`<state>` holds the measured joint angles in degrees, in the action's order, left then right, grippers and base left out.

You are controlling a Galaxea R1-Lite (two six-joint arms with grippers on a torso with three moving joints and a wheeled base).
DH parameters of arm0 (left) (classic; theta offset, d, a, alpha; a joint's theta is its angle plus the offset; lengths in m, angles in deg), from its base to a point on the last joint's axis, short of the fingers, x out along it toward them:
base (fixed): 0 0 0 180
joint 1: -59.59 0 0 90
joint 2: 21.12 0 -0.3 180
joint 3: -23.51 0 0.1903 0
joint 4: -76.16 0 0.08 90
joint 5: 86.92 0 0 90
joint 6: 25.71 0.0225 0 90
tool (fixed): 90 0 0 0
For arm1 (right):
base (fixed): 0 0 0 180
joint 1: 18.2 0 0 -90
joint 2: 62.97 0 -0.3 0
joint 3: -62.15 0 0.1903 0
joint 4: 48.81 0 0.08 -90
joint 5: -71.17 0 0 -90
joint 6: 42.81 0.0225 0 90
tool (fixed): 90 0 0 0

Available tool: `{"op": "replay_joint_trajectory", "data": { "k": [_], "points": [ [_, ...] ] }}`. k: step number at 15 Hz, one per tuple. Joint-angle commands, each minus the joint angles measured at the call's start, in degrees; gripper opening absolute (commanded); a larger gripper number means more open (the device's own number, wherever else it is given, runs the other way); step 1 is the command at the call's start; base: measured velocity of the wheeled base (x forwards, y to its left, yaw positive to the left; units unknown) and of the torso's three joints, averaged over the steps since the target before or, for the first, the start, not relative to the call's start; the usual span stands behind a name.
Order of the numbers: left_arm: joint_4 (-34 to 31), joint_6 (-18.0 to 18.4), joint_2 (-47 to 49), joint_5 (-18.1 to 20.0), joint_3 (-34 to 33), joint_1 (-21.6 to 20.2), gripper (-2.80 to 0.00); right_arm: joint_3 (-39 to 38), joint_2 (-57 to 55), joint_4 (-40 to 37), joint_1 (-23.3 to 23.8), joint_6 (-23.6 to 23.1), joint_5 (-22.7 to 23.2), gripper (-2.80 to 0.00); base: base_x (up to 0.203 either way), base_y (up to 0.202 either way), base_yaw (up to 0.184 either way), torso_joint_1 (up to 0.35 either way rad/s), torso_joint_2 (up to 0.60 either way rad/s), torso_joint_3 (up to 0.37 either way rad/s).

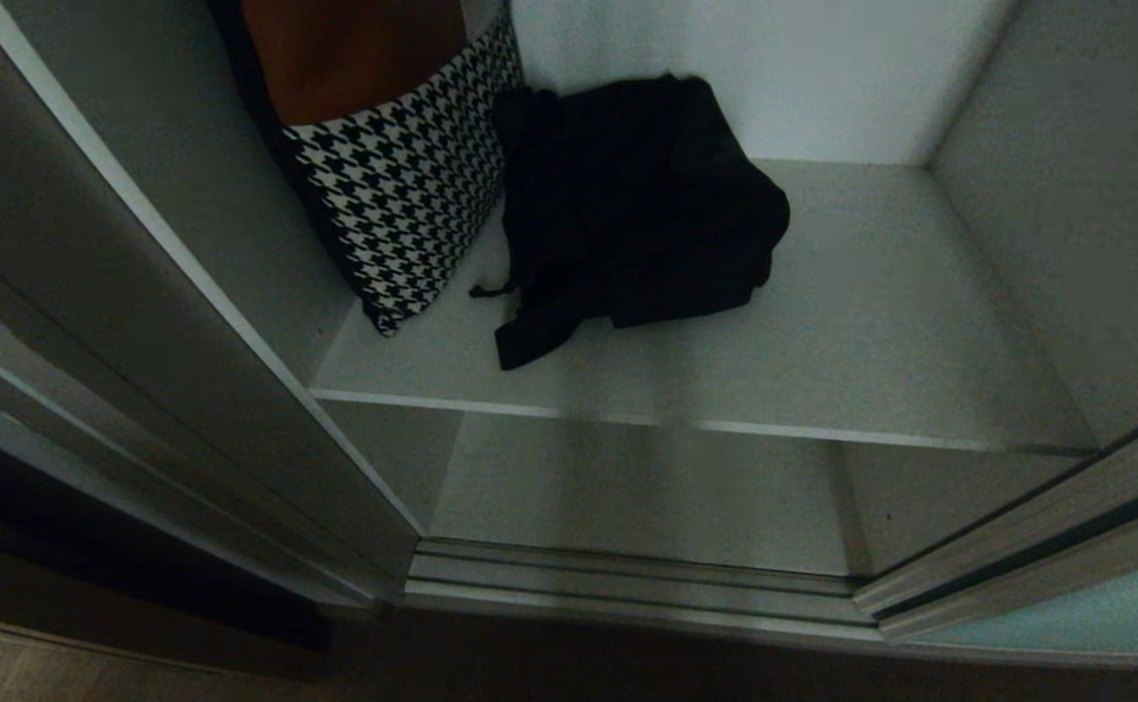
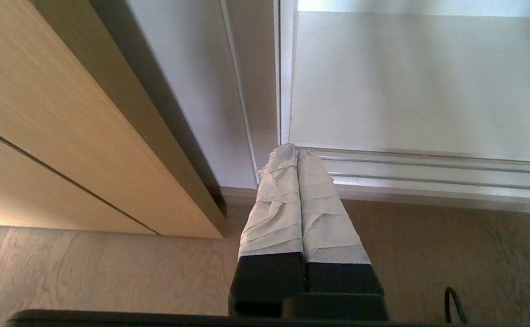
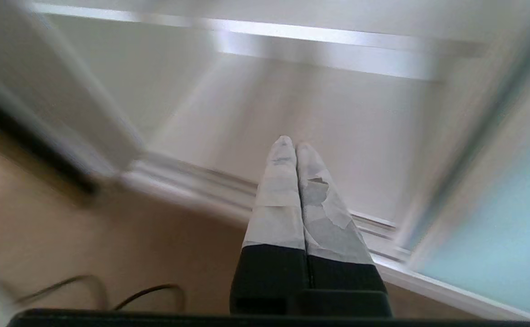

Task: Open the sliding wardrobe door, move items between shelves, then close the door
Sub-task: Close the door

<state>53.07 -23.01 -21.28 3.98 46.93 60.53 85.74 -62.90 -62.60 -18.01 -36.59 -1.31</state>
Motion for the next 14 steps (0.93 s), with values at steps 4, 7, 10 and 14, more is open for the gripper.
{"op": "replay_joint_trajectory", "data": {
  "k": [4, 7, 10, 14],
  "points": [
    [0.00, 0.03, 0.16, -0.02, 0.02, 0.02, -2.80, 0.14, -0.04, -5.60, 0.00, -6.35, -15.59, -2.80, 0.000, 0.000, 0.000, 0.000, 0.00, 0.000],
    [-0.01, 0.03, 0.16, -0.02, 0.04, 0.03, -2.80, -0.13, -0.07, -9.82, 0.00, -8.75, -17.79, -2.80, 0.000, 0.000, 0.000, 0.000, 0.00, 0.000],
    [0.01, 0.03, 0.16, -0.02, -0.05, 0.02, -2.80, -0.07, -0.10, -9.90, 0.05, -9.69, -17.25, -2.80, 0.000, 0.000, 0.000, 0.000, 0.00, 0.000],
    [0.06, 0.03, 0.10, -0.02, -0.04, 0.03, -2.80, -0.04, -0.07, -9.93, 0.08, -8.67, -17.28, -2.80, 0.000, 0.000, 0.000, 0.000, 0.00, 0.000]
  ]
}}
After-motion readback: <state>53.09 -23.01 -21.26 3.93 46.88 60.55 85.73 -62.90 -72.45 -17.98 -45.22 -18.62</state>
